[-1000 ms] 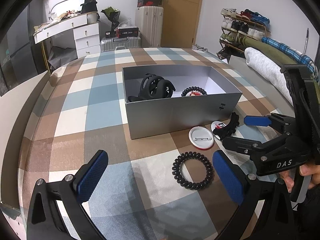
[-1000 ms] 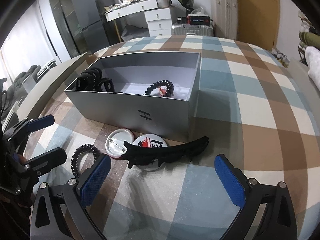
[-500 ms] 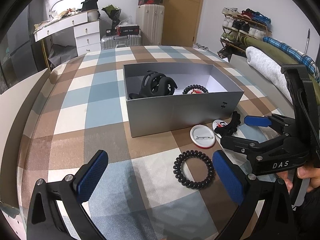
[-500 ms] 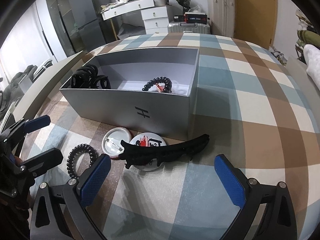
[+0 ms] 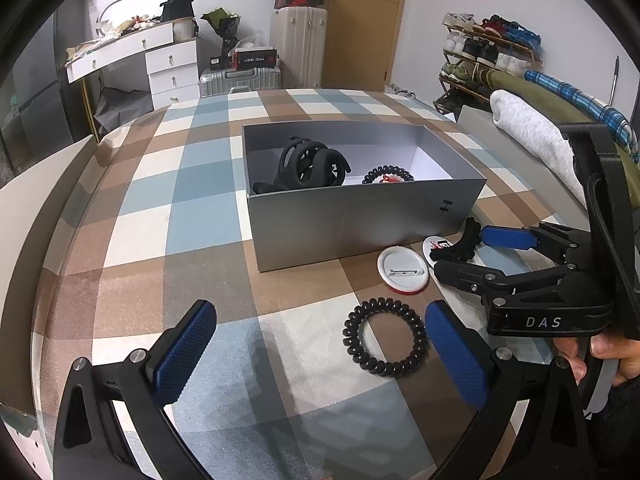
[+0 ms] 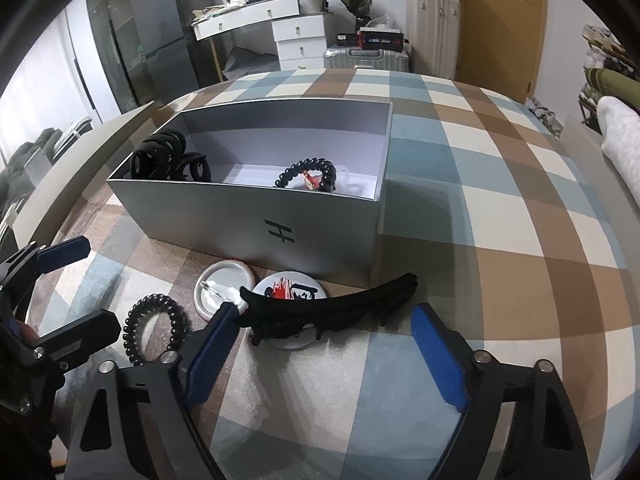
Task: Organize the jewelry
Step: 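Reach to the black curved barrette and close the right gripper on it, then grasp the black coil hair tie with the left gripper while the right gripper holds the barrette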
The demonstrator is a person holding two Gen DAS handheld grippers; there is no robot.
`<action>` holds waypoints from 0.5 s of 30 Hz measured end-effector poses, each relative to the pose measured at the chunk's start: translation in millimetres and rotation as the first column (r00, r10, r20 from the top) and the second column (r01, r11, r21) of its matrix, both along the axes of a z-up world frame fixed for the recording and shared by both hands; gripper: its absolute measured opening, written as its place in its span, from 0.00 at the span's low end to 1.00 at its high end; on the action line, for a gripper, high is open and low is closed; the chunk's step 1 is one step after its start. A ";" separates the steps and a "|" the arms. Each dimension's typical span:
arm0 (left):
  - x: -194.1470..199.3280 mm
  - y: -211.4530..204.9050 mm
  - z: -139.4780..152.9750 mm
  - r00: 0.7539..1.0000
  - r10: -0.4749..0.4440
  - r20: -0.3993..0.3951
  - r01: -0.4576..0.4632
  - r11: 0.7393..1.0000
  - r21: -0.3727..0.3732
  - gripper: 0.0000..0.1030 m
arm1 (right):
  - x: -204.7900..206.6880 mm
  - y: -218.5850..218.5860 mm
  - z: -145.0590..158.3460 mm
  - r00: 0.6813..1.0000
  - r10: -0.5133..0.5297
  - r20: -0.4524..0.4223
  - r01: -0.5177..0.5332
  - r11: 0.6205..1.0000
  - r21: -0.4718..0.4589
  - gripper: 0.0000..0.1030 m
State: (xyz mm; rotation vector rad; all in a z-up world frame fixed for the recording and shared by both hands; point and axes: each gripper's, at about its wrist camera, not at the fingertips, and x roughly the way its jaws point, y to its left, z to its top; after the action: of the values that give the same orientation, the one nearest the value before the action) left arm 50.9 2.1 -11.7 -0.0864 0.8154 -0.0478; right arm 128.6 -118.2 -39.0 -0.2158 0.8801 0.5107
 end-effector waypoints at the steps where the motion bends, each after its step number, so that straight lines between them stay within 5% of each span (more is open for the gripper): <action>1: -0.6 -0.6 0.0 1.000 -0.001 0.000 0.001 1.000 0.001 0.99 | -0.7 0.5 0.0 1.000 0.002 0.005 -0.002 1.000 -0.012 0.79; 4: -0.6 -0.4 -0.1 1.000 0.000 0.001 0.000 1.000 -0.001 0.99 | -2.3 1.3 0.7 1.000 0.015 0.014 -0.014 1.000 -0.026 0.70; 15: 0.5 -1.2 -0.4 1.000 -0.012 -0.017 0.012 1.000 -0.011 0.99 | -7.8 -9.5 18.5 0.999 0.045 0.029 -0.046 0.998 0.032 0.69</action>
State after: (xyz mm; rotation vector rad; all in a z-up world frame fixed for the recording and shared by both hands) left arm 51.4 1.0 -12.1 -0.0928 0.8326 -0.0630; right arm 120.8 -127.7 -20.6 -0.2135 0.8406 0.5631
